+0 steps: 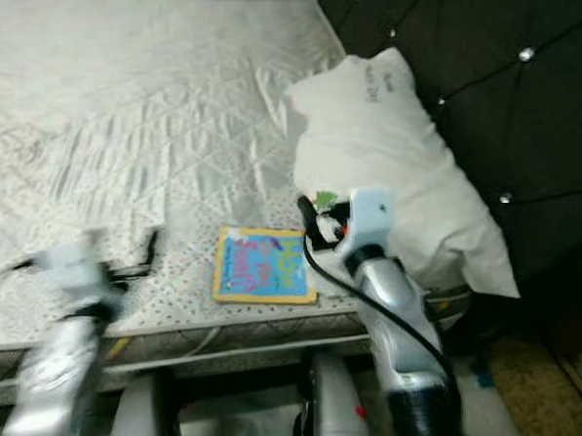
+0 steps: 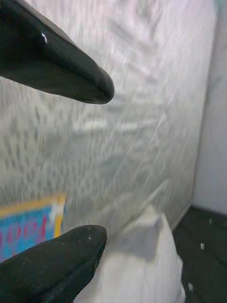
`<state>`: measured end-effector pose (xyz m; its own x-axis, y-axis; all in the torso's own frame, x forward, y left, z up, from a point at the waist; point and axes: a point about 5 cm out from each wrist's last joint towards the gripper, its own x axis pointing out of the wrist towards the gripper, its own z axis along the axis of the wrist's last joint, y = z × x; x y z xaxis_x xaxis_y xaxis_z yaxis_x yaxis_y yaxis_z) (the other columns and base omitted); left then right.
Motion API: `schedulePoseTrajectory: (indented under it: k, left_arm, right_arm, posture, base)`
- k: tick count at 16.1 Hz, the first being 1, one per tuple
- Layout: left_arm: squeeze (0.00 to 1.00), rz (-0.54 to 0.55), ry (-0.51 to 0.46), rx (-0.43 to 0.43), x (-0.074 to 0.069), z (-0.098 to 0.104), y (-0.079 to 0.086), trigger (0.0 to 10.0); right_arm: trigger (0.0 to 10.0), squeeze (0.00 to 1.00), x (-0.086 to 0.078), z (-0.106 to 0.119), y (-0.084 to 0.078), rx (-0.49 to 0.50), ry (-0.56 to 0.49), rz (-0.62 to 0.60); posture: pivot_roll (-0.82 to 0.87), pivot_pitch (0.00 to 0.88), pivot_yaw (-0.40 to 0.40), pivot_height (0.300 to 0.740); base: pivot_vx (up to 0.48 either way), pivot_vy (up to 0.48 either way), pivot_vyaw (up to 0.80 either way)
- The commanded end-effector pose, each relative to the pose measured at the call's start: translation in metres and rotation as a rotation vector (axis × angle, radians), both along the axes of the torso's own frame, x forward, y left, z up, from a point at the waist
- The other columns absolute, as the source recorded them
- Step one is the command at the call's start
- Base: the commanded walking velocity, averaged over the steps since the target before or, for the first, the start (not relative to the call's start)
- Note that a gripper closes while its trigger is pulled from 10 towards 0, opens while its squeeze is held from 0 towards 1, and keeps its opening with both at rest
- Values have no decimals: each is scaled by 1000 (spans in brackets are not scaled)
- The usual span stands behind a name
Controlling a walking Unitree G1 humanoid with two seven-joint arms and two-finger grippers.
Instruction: Clean up the room
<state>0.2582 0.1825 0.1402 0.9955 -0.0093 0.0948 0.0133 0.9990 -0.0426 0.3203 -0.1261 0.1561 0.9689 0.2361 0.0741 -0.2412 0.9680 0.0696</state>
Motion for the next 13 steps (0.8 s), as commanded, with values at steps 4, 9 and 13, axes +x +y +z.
schedulePoseTrajectory:
  k: [4,9,13]
  left_arm:
    - [0,18,6,75,-20,-7,-2,10000]
    - [0,35,-43,97,0,8,5,10000]
    - [0,80,-75,44,7,8,2,10000]
  right_arm:
    - [10000,0,12,10,6,126,-2,20]
    - [10000,0,29,21,11,186,-46,4]
    - [10000,0,33,21,6,195,-59,-34]
  posture:
    - [79,70,-107,585]
    - [90,0,-96,641]
    - [87,0,-94,683]
  base:
    - [0,0,0]
    - [0,0,0]
    - [0,0,0]
